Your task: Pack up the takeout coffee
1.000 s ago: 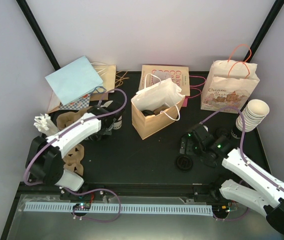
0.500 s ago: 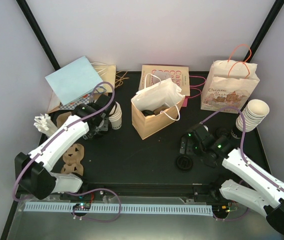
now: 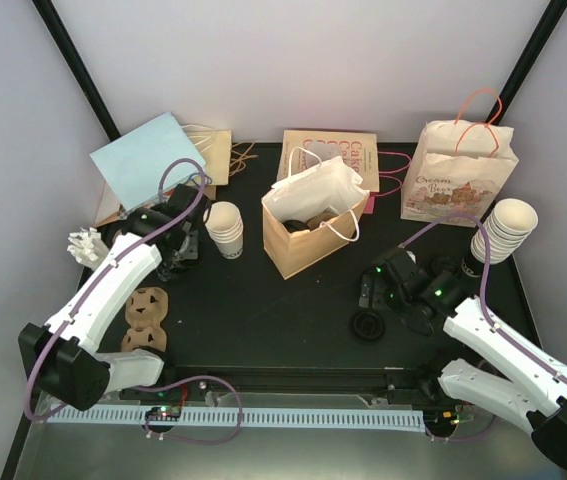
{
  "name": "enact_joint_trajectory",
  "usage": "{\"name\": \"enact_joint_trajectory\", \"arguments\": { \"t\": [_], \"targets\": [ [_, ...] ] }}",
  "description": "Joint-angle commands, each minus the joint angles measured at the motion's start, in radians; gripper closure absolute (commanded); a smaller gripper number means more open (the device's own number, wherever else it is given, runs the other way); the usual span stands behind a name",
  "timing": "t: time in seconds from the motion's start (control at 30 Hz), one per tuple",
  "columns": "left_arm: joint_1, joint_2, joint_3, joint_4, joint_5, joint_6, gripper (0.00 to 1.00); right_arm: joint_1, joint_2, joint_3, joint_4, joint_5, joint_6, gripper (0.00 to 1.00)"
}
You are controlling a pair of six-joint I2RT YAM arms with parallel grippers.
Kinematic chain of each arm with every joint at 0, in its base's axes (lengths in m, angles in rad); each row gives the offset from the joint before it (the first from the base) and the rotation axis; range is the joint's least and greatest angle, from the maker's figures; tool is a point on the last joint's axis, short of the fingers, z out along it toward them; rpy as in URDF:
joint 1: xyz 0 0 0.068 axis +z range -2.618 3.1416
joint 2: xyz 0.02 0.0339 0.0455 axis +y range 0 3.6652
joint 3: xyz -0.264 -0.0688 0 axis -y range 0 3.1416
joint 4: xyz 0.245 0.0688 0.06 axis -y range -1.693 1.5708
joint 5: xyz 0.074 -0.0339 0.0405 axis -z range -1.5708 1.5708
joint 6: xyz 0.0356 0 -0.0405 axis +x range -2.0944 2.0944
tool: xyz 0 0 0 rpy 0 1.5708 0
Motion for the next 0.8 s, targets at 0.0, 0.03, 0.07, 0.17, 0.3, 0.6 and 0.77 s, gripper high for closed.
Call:
{"name": "enact_joint_trajectory", "arguments": {
  "t": [0.0,0.03,0.07,0.17,0.3,0.6,0.77],
  "targets": [
    [0.039,-0.024,0.025,-0.031,-0.032,0.039,0.98,-0.005,-0.004,0.028,0.001,0.001,-0.004,0.02],
    [0.043,-0.026,0.028,-0.03,-0.032,0.042,0.99,-0.005,-0.004,0.028,0.003,0.002,-0.003,0.02],
    [0.046,-0.027,0.032,-0.031,-0.032,0.044,0.98,-0.006,-0.003,0.028,0.003,0.001,-0.004,0.02],
    [0.054,-0.028,0.047,-0.034,-0.031,0.048,0.98,-0.005,0.0,0.029,0.004,0.0,-0.003,0.02],
    [0.064,-0.028,0.063,-0.04,-0.03,0.053,0.98,-0.005,0.003,0.028,0.003,0.0,-0.005,0.02],
    [0.074,-0.049,0.085,-0.026,-0.042,0.071,0.98,-0.005,0.018,0.033,0.008,-0.001,-0.01,0.02],
    [0.081,-0.058,0.103,-0.029,-0.035,0.076,0.98,-0.005,0.026,0.037,0.01,0.0,-0.012,0.02]
  ]
}}
